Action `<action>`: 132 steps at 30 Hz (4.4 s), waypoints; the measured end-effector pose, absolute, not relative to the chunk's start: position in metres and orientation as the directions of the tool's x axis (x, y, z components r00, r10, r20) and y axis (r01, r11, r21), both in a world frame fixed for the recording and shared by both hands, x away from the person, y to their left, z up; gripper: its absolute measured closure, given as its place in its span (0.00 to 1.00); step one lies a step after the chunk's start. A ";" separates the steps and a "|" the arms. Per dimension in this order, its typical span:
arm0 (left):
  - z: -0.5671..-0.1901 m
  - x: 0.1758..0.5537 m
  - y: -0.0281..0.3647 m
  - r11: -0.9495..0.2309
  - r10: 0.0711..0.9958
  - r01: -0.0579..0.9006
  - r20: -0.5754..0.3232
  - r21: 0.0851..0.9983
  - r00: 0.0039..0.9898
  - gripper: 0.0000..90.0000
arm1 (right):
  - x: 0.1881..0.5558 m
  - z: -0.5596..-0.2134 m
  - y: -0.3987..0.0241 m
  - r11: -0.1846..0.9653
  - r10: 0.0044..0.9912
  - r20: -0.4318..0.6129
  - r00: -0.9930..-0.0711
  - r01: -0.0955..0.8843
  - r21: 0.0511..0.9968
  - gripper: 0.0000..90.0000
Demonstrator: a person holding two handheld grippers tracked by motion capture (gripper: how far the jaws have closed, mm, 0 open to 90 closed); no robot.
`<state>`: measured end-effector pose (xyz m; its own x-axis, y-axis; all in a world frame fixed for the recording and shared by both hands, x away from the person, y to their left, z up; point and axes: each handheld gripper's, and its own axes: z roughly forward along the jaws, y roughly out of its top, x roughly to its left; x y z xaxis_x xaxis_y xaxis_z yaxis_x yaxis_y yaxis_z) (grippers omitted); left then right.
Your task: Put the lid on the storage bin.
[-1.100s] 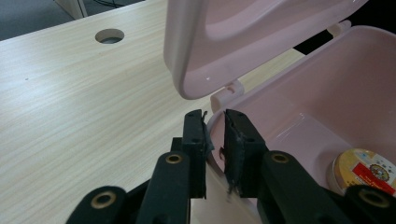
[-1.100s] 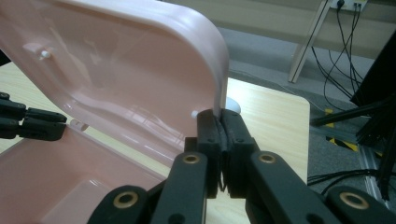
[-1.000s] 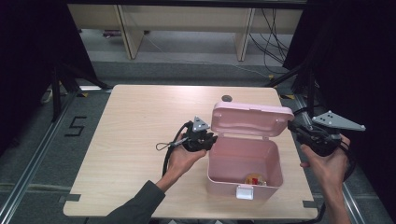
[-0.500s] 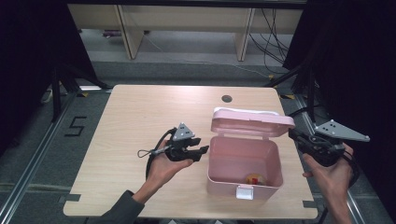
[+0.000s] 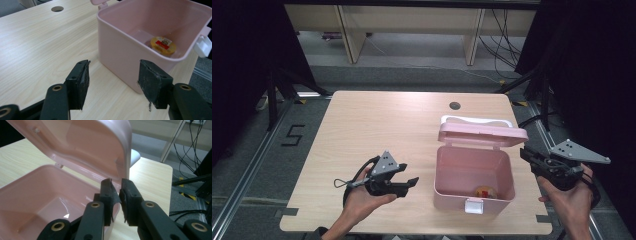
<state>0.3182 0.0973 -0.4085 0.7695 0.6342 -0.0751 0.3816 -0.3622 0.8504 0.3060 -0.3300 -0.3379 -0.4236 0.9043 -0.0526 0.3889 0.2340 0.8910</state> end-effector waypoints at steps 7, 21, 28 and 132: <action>-0.416 0.314 0.109 -0.358 0.640 0.397 -0.087 0.845 0.763 0.46 | 0.305 -0.338 -0.330 0.242 0.905 -0.050 -0.422 0.415 0.877 0.86; -0.427 0.316 0.115 -0.363 0.654 0.422 -0.095 0.831 0.751 0.45 | 0.315 -0.324 -0.330 0.271 0.905 -0.093 -0.415 0.394 0.878 0.72; -0.430 0.315 0.115 -0.368 0.650 0.425 -0.098 0.827 0.753 0.45 | 0.324 -0.315 -0.328 0.297 0.901 -0.128 -0.415 0.375 0.878 0.79; -0.471 0.259 0.169 -0.345 0.707 0.435 -0.075 0.831 0.703 0.33 | 0.255 -0.460 -0.361 0.276 0.915 -0.016 -0.403 0.598 0.752 0.26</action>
